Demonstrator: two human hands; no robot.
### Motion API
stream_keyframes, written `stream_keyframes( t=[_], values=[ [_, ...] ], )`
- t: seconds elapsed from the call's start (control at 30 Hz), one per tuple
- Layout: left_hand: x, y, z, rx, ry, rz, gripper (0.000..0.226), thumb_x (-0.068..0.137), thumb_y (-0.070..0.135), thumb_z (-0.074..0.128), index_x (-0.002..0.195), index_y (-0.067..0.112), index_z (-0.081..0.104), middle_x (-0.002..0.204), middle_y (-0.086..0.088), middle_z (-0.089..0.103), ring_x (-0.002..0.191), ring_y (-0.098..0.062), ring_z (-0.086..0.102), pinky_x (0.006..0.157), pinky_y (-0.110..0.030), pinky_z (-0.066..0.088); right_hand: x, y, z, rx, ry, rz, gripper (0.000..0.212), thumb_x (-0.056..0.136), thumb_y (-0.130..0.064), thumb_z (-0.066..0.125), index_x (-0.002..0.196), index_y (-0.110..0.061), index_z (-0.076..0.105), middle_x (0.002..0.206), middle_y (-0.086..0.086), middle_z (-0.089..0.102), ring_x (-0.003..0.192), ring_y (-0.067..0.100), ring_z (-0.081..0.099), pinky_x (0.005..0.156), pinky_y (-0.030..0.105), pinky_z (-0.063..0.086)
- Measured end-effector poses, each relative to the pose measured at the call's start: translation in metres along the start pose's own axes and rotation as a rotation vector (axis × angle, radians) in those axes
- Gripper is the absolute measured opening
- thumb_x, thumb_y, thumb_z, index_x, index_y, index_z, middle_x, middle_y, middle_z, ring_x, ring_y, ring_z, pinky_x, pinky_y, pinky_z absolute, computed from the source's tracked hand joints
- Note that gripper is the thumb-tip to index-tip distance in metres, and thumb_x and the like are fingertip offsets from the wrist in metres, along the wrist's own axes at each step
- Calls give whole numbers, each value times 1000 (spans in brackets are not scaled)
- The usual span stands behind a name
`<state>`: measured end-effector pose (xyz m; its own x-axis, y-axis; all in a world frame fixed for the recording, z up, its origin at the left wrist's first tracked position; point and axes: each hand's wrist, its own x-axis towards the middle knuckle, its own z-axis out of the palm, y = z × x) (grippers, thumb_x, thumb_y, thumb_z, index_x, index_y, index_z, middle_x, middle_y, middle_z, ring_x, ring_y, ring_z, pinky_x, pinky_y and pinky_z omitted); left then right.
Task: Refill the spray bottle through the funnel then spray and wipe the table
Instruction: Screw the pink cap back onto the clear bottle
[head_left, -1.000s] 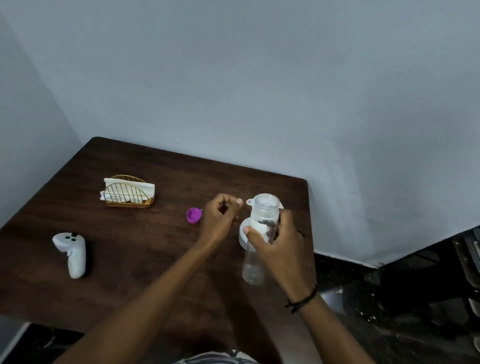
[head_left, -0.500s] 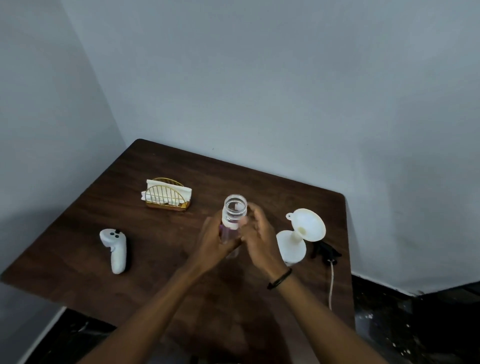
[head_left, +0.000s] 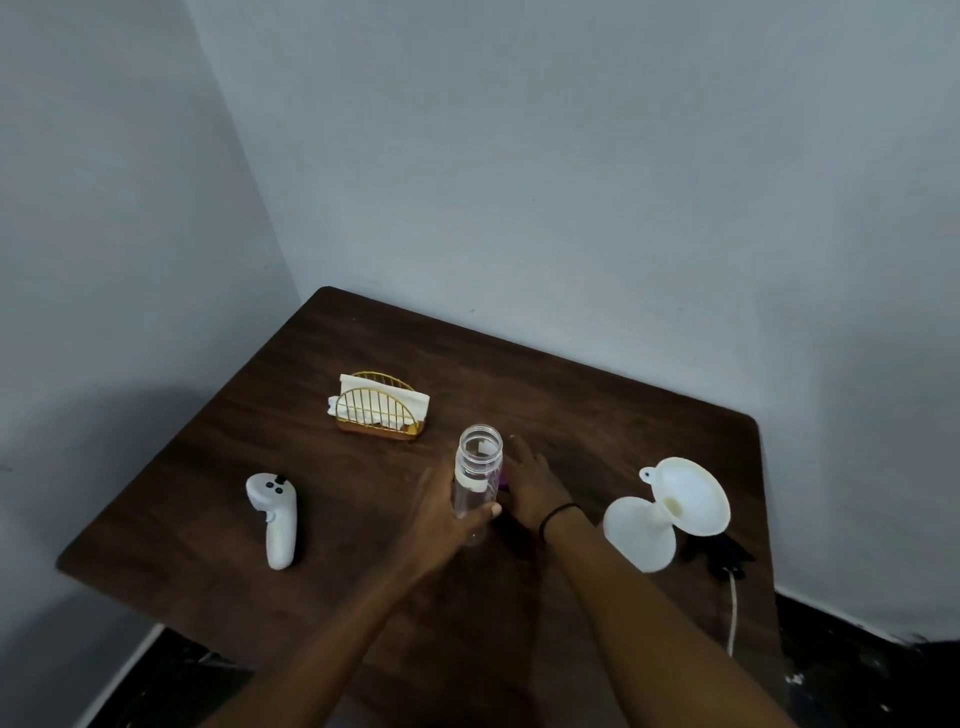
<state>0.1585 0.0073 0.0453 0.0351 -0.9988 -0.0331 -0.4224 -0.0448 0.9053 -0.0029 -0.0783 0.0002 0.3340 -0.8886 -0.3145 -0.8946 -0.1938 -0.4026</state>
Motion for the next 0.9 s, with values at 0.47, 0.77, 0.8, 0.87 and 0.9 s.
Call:
stream_keyframes(
  t=[0.47, 0.77, 0.8, 0.87, 0.9],
  values=[
    [17, 0, -2, 10, -14, 34, 62, 74, 36, 82, 128, 31, 53, 123, 15, 59, 115, 3, 52, 89, -6, 38, -3, -32, -54, 803, 625, 152, 36, 78, -16, 73, 104, -32, 53, 113, 3, 54, 96, 16, 57, 75, 20, 47],
    [18, 35, 7, -20, -28, 227, 36, 78, 1, 78, 104, 19, 61, 100, 33, 63, 91, 9, 61, 74, -3, 42, -81, -64, -98, 793, 634, -266, 31, 81, -21, 75, 110, -19, 64, 112, -4, 66, 104, 14, 64, 83, 28, 56],
    [18, 37, 8, -30, -36, 228, 37, 80, 0, 76, 104, 24, 60, 99, 35, 62, 91, 10, 61, 74, -2, 43, -84, -62, -96, 739, 618, -276, 34, 79, -27, 74, 110, -18, 64, 111, -5, 65, 104, 12, 63, 84, 29, 56],
    [16, 41, 11, -22, -23, 214, 48, 80, 1, 76, 104, 36, 54, 96, 37, 62, 94, 16, 58, 77, 0, 41, -90, -60, -97, 626, 600, -293, 40, 76, -32, 75, 111, -17, 64, 112, -5, 65, 105, 10, 62, 83, 24, 55],
    [13, 43, 12, -17, -18, 205, 48, 80, 2, 76, 105, 35, 52, 93, 33, 62, 96, 18, 56, 78, 1, 39, -93, -59, -100, 569, 594, -306, 40, 75, -30, 77, 110, -17, 63, 113, -4, 64, 105, 9, 61, 82, 21, 54]
  ],
)
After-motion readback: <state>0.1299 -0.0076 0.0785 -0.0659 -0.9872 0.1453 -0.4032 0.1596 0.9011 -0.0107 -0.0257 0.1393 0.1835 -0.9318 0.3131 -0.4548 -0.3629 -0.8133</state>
